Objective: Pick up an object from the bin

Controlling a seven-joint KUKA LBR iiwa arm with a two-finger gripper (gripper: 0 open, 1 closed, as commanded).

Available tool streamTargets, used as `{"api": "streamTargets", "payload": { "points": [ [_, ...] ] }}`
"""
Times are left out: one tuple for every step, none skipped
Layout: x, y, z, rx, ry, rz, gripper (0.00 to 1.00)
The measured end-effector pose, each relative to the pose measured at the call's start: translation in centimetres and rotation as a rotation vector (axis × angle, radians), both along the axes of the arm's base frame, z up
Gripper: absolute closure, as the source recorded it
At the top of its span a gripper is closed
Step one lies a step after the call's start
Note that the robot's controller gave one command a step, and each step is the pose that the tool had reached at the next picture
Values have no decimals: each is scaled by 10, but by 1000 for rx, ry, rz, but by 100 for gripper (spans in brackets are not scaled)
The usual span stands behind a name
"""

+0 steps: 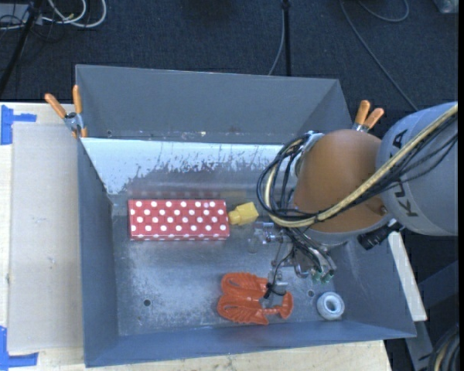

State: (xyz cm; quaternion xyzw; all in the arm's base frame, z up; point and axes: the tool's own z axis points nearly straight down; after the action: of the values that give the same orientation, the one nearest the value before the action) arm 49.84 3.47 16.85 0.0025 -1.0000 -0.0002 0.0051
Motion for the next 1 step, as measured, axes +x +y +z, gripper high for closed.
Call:
{"api": "streamTargets", "payload": {
  "points": [
    [2,0,4,0,-8,-1,0]
  ]
}}
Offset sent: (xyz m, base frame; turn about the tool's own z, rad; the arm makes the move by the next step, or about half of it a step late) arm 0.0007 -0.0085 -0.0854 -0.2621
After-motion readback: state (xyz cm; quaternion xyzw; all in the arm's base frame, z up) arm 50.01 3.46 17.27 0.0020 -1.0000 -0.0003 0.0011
